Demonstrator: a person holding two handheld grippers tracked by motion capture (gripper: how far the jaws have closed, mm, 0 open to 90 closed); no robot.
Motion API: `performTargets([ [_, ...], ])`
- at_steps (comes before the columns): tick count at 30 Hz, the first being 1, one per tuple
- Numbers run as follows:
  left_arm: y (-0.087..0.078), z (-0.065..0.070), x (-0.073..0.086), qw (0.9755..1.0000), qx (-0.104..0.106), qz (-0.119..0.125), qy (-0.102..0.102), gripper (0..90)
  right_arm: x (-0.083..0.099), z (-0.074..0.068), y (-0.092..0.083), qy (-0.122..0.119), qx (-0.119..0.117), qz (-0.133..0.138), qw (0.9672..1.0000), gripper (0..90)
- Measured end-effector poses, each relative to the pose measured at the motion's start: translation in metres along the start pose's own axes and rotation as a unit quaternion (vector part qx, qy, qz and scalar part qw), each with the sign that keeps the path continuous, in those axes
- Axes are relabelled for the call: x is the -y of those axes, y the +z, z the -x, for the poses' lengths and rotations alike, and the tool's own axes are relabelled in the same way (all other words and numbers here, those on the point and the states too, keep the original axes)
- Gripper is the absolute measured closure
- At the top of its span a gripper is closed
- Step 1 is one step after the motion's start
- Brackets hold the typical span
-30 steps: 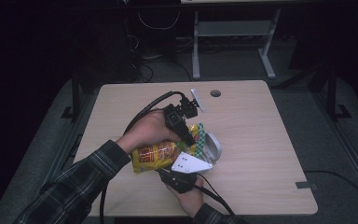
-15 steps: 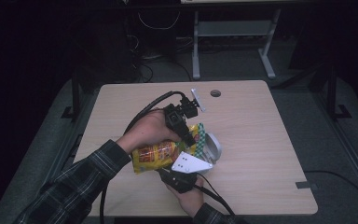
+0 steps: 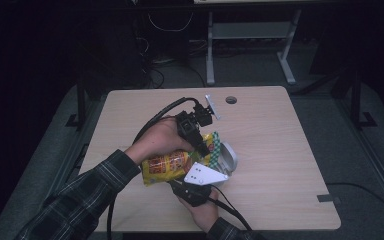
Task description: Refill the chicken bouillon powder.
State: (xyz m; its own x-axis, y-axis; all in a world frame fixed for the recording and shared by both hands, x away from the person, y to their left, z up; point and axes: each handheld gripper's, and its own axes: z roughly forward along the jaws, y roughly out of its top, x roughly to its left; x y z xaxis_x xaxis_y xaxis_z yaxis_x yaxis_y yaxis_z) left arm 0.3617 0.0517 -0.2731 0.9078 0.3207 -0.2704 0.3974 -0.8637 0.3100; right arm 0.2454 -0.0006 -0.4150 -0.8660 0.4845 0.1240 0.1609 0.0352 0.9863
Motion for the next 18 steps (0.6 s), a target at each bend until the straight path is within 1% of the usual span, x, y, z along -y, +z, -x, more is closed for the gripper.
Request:
performTargets([
  [18, 0.0001, 0.0002, -0.0005, 1.0000, 0.000, -0.002, 0.000, 89.2, -0.0002, 0.0001, -0.0001, 0.001, 0.000, 0.000, 1.0000, 90.0],
])
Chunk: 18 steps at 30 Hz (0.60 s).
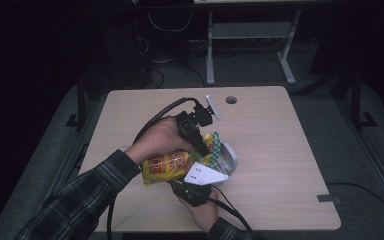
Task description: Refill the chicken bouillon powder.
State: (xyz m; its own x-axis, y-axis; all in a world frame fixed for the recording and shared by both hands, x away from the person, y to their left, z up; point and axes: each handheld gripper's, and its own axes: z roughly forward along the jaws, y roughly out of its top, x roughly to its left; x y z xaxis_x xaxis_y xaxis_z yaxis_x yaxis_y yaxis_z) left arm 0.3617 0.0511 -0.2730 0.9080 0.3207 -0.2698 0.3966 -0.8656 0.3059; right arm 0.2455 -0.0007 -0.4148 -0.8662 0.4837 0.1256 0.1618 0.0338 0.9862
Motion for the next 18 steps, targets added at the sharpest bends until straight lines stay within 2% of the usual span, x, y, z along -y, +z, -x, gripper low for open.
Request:
performTargets([
  [18, 0.0007, -0.0002, -0.0011, 1.0000, -0.002, -0.002, 0.001, 89.2, -0.0001, 0.0005, -0.0002, 0.003, -0.001, 0.000, 1.0000, 90.0],
])
